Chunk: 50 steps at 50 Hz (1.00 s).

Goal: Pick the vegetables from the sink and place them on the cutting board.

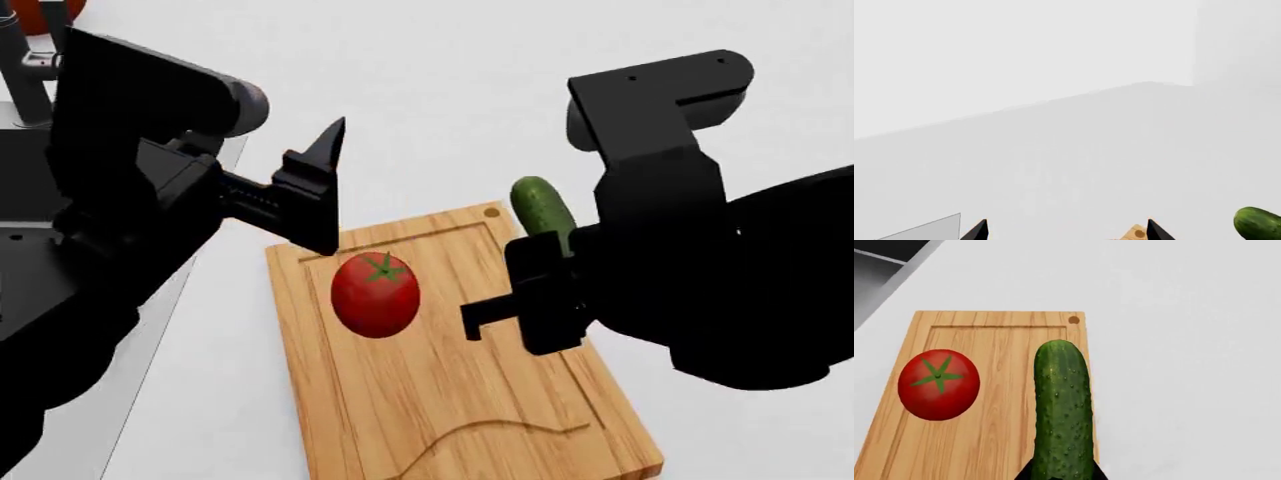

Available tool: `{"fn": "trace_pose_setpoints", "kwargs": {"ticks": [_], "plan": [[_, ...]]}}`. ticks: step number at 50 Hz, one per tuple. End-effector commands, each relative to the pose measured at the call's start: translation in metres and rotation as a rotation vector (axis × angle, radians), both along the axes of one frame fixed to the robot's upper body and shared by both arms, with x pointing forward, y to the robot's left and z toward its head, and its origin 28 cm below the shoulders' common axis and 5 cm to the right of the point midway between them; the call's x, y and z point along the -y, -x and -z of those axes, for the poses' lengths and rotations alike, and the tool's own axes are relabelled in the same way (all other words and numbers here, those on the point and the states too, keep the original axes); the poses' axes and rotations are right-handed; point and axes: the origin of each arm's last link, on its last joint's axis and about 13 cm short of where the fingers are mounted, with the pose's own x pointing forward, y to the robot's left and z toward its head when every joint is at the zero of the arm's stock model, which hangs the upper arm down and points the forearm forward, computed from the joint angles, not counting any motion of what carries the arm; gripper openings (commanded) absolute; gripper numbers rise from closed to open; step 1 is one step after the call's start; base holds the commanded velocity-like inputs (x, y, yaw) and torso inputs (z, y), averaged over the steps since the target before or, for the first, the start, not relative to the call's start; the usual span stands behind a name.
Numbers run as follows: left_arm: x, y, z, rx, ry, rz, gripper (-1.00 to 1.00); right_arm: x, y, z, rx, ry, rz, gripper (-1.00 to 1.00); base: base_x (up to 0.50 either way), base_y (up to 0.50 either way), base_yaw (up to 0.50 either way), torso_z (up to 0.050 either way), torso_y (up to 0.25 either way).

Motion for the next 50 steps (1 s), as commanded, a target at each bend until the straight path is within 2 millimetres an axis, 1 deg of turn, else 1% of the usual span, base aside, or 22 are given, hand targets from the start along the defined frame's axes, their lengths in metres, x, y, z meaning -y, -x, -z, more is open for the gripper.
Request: {"fn": "trace_pose_setpoints", "kwargs": {"ticks": [1, 8, 9, 13, 16, 25, 43, 48, 50], "plan": [[-0.007, 0.0, -0.018, 0.057, 0.101, -0.056, 1.0, -0.015, -0.012, -0.004, -0.092, 0.001, -0.051, -1.0, 0.0, 0.0, 0.0, 0.0, 0.0], [-0.006, 0.0, -0.018, 0.063, 0.105, -0.054, 1.0, -0.017, -0.012, 0.008, -0.131, -0.003, -0.056, -1.0, 0.0, 0.0, 0.0, 0.0, 0.0], [-0.006, 0.0, -0.017, 0.049, 0.132, -0.035, 1.0, -0.017, -0.011, 0.011, -0.143, -0.007, -0.063, -1.0, 0.0, 0.0, 0.0, 0.0, 0.0], [-0.007, -0.001, -0.013, 0.045, 0.122, -0.046, 1.0, -0.018, -0.011, 0.018, -0.159, -0.013, -0.066, -1.0, 0.0, 0.0, 0.0, 0.0, 0.0], [-0.007, 0.001, -0.015, 0.048, 0.123, -0.048, 1.0, -0.019, -0.009, 0.021, -0.169, -0.019, -0.078, -1.0, 0.0, 0.0, 0.0, 0.0, 0.0], [-0.008, 0.003, -0.013, 0.05, 0.119, -0.052, 1.0, -0.02, -0.005, 0.041, -0.189, -0.036, -0.077, -1.0, 0.0, 0.0, 0.0, 0.0, 0.0], [-0.007, 0.004, -0.013, 0.048, 0.115, -0.05, 1.0, -0.017, -0.004, 0.045, -0.198, -0.038, -0.058, -1.0, 0.0, 0.0, 0.0, 0.0, 0.0], [-0.006, 0.004, -0.012, 0.045, 0.114, -0.049, 1.0, -0.016, -0.003, 0.049, -0.206, -0.034, -0.054, -1.0, 0.0, 0.0, 0.0, 0.0, 0.0], [-0.007, 0.003, -0.011, 0.045, 0.113, -0.049, 1.0, -0.016, -0.003, 0.047, -0.202, -0.03, -0.052, -1.0, 0.0, 0.0, 0.0, 0.0, 0.0]]}}
